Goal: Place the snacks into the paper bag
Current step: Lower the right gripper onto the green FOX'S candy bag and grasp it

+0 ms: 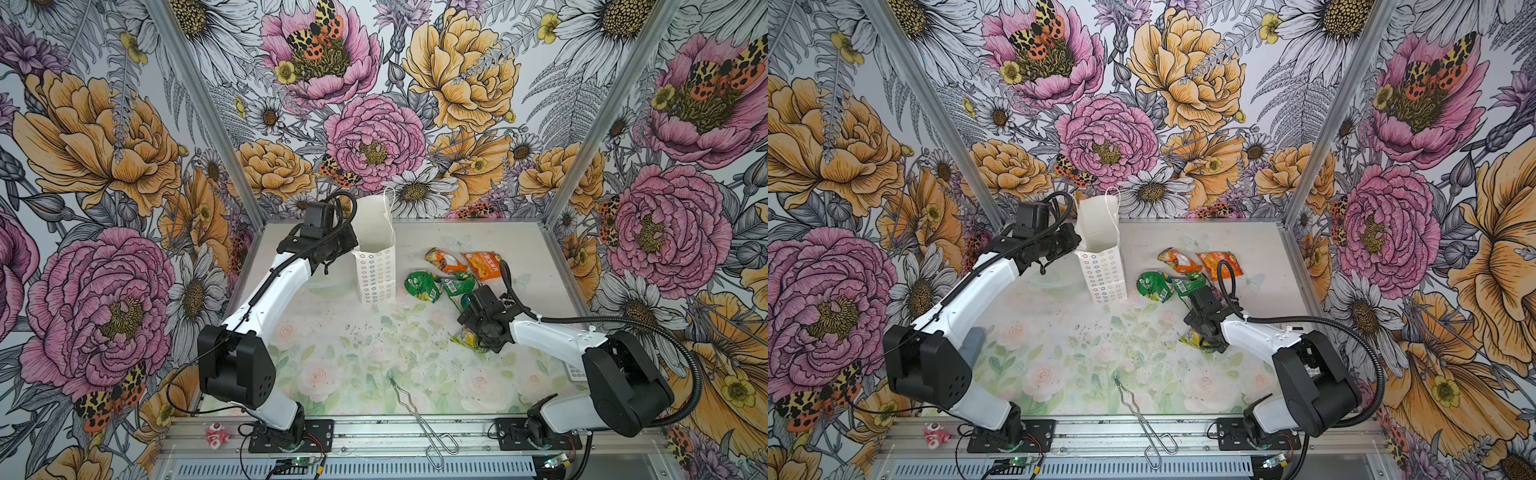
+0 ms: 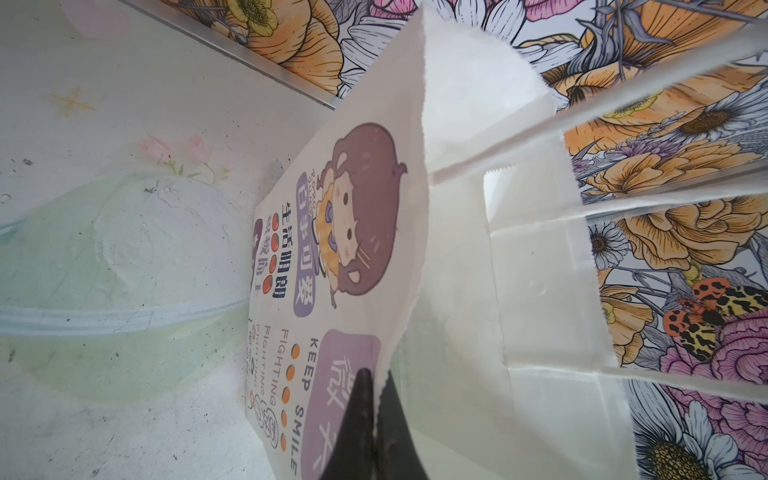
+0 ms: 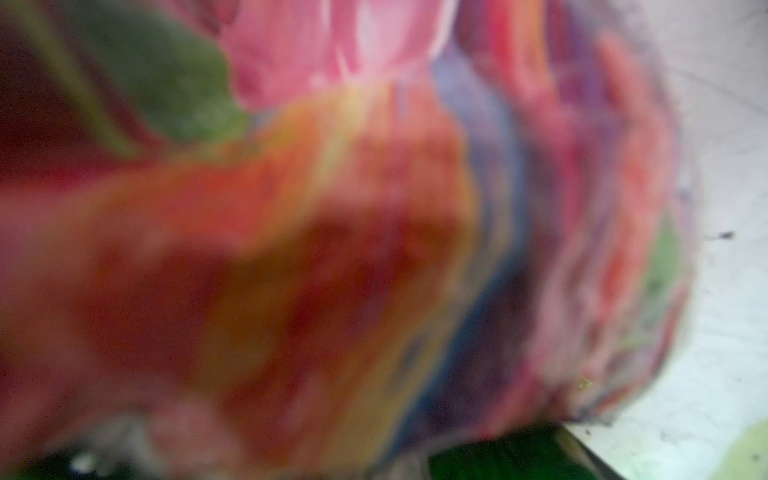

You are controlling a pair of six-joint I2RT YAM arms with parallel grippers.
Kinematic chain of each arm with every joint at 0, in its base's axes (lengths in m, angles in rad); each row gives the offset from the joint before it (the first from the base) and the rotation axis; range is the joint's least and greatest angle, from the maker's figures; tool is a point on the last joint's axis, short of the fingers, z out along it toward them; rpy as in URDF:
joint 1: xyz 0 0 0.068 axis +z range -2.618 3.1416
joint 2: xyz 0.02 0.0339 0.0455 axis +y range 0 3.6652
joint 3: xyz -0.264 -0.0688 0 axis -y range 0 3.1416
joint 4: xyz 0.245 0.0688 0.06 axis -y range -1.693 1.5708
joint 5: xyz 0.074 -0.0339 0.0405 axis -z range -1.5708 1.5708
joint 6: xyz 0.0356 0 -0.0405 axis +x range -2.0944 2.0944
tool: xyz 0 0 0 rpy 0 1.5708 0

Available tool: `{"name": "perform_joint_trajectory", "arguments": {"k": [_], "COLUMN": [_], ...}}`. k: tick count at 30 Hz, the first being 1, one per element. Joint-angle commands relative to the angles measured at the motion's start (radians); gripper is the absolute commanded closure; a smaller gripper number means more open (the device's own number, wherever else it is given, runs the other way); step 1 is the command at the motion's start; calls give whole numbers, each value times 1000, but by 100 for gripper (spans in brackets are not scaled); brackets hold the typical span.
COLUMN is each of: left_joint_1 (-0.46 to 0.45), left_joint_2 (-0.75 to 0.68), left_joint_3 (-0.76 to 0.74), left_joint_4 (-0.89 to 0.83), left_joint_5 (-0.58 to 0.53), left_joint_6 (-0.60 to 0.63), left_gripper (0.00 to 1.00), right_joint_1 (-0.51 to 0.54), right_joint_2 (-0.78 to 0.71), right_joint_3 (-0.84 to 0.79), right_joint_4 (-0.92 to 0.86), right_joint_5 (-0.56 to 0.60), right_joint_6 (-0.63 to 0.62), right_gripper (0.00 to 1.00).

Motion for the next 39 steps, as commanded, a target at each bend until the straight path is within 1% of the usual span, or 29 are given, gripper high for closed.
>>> {"name": "perform_joint_trajectory", "arguments": {"k": [1,9,15,19,27,39], "left_joint_1": [6,8,9,10,14,15], "left_joint_2": [13,13,14,14,9,-2], "left_joint_3": [-20,-23,-26,-28,-34,-45], "left_joint_4": [6,6,12,12,15,23], "left_joint_5": [4,3,4,7,10,13], "left_joint_6": [-11,-11,-11,-11,-11,-12], "left_gripper": [100,100,100,100,100,100], "right_joint_1": [-2,-2,-2,3,9,28], "right_joint_2": [-1,-34,-58,-79,-132,-178], "right_joint_3": [-11,-3,11,34,59,123], "right_joint_4": [15,15,16,14,14,12], "right_joint_5": [-9,-6,-8,-11,-17,-37], "right_joint_6": [-25,-61,-94,-148,-208,-318], "right_gripper": [8,29,38,41,47,48]}}
